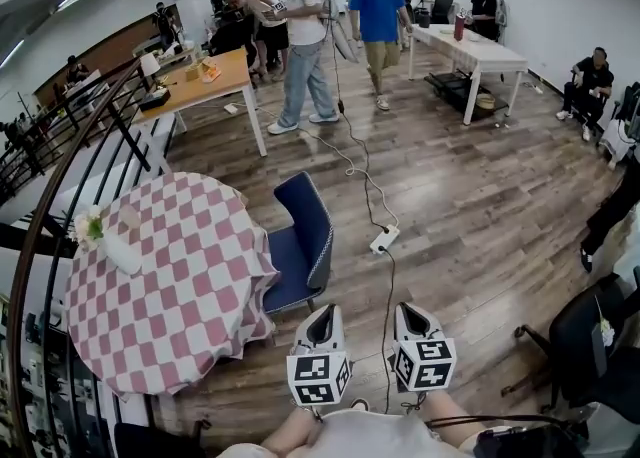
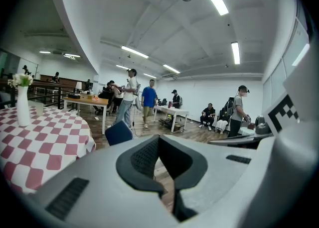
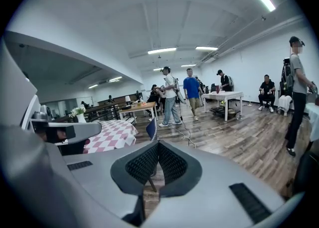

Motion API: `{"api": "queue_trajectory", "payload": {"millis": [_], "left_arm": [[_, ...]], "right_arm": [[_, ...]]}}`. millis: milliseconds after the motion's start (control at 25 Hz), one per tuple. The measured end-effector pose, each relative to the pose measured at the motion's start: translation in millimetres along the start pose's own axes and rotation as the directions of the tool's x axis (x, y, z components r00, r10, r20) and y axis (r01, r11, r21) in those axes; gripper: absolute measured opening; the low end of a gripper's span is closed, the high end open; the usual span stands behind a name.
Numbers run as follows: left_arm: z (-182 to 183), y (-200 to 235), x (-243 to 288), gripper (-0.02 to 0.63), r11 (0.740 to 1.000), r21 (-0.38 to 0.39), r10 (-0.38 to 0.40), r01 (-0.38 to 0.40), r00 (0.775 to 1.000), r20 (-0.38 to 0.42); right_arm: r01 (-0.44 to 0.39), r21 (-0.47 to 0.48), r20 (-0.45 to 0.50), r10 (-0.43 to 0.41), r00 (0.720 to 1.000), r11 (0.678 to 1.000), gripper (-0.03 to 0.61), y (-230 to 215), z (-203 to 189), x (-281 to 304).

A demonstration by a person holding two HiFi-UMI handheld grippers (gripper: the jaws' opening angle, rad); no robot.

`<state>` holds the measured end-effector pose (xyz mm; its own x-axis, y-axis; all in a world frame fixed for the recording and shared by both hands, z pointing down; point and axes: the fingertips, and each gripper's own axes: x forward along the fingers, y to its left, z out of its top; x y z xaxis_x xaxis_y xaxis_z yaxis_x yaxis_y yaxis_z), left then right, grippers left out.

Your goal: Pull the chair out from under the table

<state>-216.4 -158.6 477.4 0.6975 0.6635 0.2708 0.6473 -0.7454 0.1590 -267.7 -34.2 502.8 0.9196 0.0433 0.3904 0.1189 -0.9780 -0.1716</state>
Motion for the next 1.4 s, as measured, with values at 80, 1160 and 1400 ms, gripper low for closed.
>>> {"api": "queue_trajectory", "payload": {"millis": [80,1160,1400], "left_arm": [[0.5,-4.6,7.6,0.003,1.0,0.006,-0.008,0.008,1.0,-0.004],[35.9,-8.6,198.1,0.003,0.997,0.013,-0.074,0.074,0.997,-0.03],[51.1,0.0,251.0,0.003,0.997,0.003,-0.072,0.072,0.997,-0.038]], "right_arm": [[0.0,0.002,0.004,0.0,1.0,1.0,0.015,-5.5,2.4,4.3],[0.051,0.015,-0.012,-0.051,0.999,0.999,0.015,-110.1,63.0,135.1],[0.034,-0.001,-0.029,-0.034,0.999,0.999,0.015,-129.1,87.7,185.2]]}}
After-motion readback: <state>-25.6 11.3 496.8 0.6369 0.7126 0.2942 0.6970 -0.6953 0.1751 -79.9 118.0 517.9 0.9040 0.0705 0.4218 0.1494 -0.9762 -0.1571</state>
